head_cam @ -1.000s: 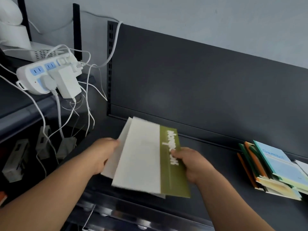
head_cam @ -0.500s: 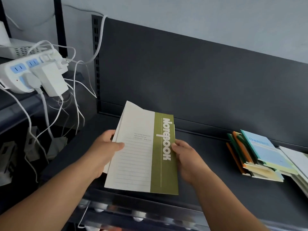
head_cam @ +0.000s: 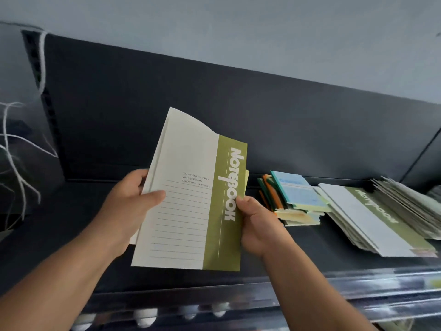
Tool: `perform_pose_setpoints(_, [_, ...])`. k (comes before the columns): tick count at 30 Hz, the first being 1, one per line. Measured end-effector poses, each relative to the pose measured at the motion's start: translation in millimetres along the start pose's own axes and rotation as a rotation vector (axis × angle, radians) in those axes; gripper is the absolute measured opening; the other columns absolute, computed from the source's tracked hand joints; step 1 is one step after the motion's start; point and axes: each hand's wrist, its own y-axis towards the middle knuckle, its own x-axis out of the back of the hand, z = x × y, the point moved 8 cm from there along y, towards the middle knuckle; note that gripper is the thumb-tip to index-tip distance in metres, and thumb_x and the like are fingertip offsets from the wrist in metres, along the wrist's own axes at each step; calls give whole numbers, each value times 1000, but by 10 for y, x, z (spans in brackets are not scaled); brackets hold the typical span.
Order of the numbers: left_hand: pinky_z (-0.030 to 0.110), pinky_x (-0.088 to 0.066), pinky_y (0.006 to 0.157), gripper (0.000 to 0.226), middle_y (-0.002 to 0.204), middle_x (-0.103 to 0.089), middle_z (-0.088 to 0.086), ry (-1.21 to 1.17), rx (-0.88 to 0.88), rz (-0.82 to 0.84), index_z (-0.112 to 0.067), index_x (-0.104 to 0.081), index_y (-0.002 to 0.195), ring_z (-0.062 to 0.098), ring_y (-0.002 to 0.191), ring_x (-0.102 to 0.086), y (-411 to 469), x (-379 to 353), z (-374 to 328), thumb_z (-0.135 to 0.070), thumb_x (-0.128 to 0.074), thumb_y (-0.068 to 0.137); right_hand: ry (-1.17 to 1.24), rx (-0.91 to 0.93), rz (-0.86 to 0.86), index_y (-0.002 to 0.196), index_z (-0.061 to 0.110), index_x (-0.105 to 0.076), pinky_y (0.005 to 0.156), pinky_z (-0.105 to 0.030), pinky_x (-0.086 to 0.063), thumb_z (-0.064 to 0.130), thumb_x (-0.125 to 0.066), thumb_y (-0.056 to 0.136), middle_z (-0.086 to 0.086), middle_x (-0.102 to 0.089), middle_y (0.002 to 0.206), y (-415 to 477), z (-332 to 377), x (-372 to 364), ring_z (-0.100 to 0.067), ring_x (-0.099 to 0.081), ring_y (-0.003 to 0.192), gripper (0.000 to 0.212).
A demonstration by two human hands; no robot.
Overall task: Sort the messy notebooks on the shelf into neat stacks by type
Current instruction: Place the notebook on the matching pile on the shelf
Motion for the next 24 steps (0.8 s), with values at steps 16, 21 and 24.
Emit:
perform_pose_setpoints(16, [32,-56,62,22,90,-74,3,-86,-30,293,-16,-63,102,19,77,-73,-901,-3129,-370,-2,-67,85,274,210,-343,124,2,-59,66,-44,-57,23,-49,99,-18,-73,101,-1662,1178,2894,-32,-72,86,34])
perform_pose_setpoints(21, [48,-57,76,19,90,-72,5,-89,-10,288,-21,-62,93,30,83,-70,-1159,-3942,-259,-7,-70,84,228,314,-469,118,5,-56,60,-46,-57,21,-49,100,-17,-73,99,-2253,1467,3793,-33,-71,82,26])
perform_pose_setpoints(24, [36,-54,68,19,93,-70,6,-95,15,294,-15,-60,100,29,84,-67,-1290,-4337,-220,-6,-68,85,189,370,-549,106,9,-51,64,-53,-57,14,-51,98,-19,-71,99,-2472,1637,4218,-36,-69,85,10])
